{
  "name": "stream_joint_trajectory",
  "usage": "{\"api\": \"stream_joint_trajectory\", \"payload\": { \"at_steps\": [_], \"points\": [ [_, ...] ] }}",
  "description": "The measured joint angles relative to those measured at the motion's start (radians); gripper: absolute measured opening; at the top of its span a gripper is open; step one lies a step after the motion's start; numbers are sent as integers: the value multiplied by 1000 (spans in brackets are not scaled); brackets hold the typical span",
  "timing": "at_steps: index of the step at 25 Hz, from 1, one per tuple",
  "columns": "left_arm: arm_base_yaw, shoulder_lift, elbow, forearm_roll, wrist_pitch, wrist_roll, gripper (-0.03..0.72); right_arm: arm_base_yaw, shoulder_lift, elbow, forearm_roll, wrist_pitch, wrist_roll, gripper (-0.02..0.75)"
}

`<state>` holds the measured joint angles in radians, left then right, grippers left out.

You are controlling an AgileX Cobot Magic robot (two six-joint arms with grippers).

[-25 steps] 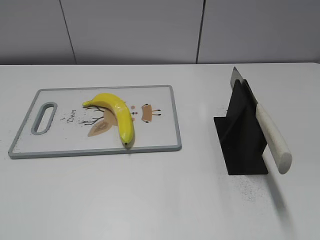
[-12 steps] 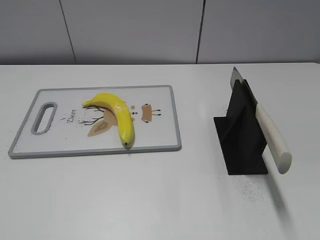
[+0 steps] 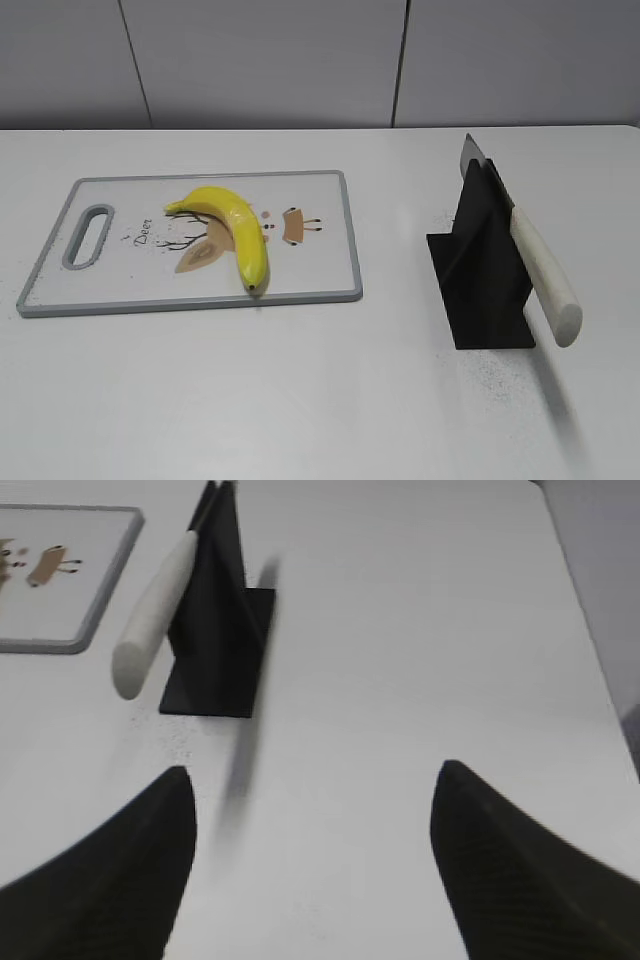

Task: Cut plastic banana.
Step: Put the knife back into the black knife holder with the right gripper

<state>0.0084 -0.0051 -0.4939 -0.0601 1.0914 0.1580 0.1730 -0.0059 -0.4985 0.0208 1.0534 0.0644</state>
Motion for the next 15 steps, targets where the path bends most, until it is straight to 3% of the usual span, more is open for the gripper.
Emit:
{"api": "stream_joint_trajectory", "payload": {
  "at_steps": [6, 15],
  "points": [
    [0, 0, 0, 0, 0, 0, 552, -148, 0, 0, 0, -1, 0, 582],
    [0, 0, 0, 0, 0, 0, 552, -157, 0, 0, 1, -1, 0, 582]
  ]
}}
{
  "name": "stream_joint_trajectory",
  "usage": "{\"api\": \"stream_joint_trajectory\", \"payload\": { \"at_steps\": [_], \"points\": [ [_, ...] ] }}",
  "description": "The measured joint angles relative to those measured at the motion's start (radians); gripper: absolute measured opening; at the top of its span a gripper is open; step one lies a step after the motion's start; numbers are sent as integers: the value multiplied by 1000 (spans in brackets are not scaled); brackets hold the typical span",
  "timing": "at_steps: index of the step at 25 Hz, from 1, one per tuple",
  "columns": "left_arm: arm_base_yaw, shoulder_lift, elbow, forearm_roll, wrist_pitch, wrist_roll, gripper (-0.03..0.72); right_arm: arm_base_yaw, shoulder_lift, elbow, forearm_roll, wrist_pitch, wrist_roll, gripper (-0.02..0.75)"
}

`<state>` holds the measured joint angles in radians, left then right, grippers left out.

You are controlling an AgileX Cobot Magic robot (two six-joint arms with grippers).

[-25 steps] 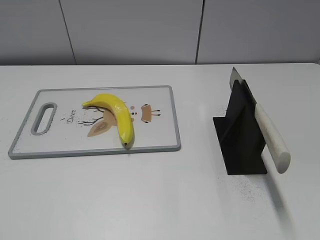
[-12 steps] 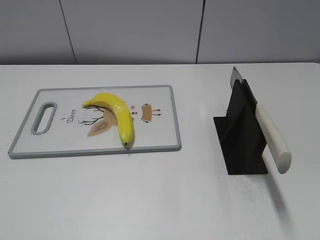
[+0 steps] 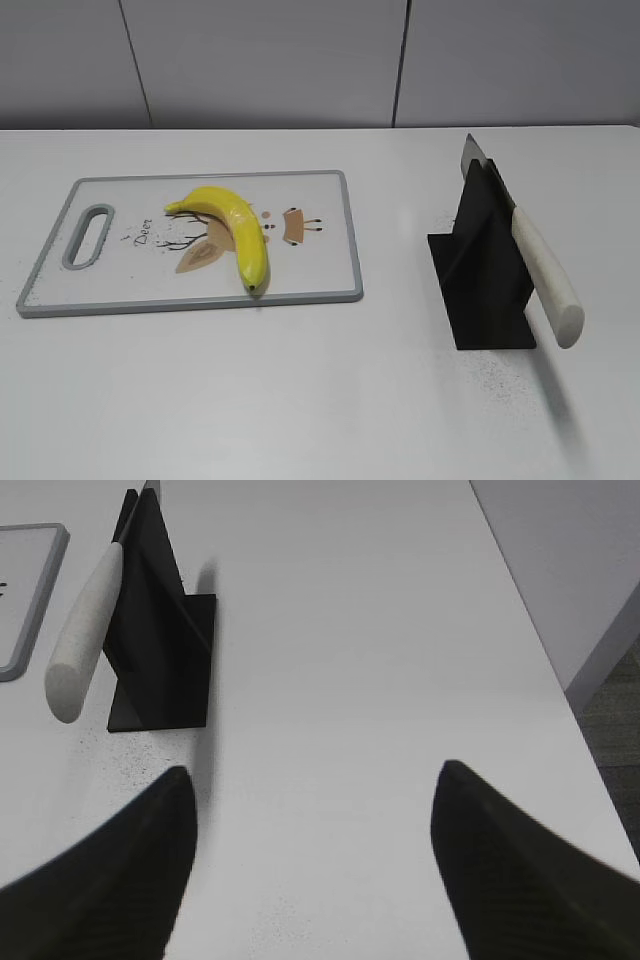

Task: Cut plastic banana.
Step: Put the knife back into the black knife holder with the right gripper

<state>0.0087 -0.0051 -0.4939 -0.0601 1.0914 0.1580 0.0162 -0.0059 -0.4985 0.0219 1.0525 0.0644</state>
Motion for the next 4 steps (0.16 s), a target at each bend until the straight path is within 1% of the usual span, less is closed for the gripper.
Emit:
{"api": "stream_joint_trajectory", "payload": {
  "at_steps": [4],
  "points": [
    [0, 0, 0, 0, 0, 0, 552, 0, 0, 0, 0, 0, 0, 582]
  ]
}}
